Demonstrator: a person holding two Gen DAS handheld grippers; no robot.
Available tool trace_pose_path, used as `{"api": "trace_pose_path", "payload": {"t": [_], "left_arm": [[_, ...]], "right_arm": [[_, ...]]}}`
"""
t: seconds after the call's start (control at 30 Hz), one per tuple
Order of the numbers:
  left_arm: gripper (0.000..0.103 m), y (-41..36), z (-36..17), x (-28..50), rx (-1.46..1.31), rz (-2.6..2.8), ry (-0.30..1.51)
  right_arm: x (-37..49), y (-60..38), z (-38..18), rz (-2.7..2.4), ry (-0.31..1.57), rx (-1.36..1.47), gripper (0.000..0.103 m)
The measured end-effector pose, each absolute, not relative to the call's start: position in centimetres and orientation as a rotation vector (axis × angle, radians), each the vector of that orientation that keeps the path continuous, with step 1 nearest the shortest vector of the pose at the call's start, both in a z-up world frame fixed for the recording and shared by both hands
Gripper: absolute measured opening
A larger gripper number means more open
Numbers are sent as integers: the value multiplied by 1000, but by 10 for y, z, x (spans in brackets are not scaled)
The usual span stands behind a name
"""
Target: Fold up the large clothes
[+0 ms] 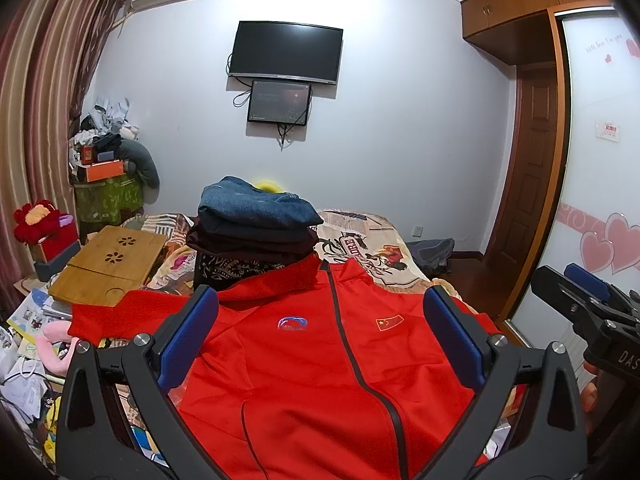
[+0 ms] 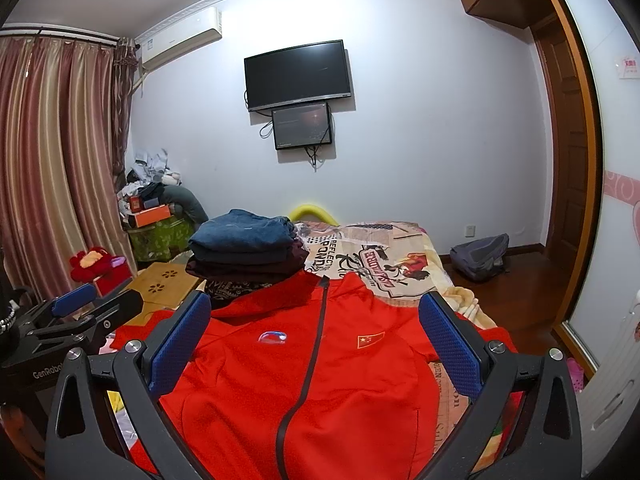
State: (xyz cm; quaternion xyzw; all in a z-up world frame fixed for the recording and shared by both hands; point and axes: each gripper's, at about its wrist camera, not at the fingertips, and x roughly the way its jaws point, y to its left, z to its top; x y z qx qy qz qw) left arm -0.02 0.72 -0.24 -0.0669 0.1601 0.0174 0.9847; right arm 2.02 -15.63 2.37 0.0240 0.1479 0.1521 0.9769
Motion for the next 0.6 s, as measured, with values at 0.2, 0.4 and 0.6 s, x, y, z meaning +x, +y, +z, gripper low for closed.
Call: {"api": "trace_pose_path", "payload": {"t": [0.2, 0.4, 0.6], "left_arm": [[103, 4, -2, -1, -129, 30, 322], [103, 2, -2, -2, -124, 29, 324], [103, 1, -1, -2, -124, 27, 325]], "right_arm": [[21, -157, 25, 306, 300, 50, 103], [21, -157, 25, 306, 302, 50, 103], [19, -155, 24, 306, 303, 49, 103]]}}
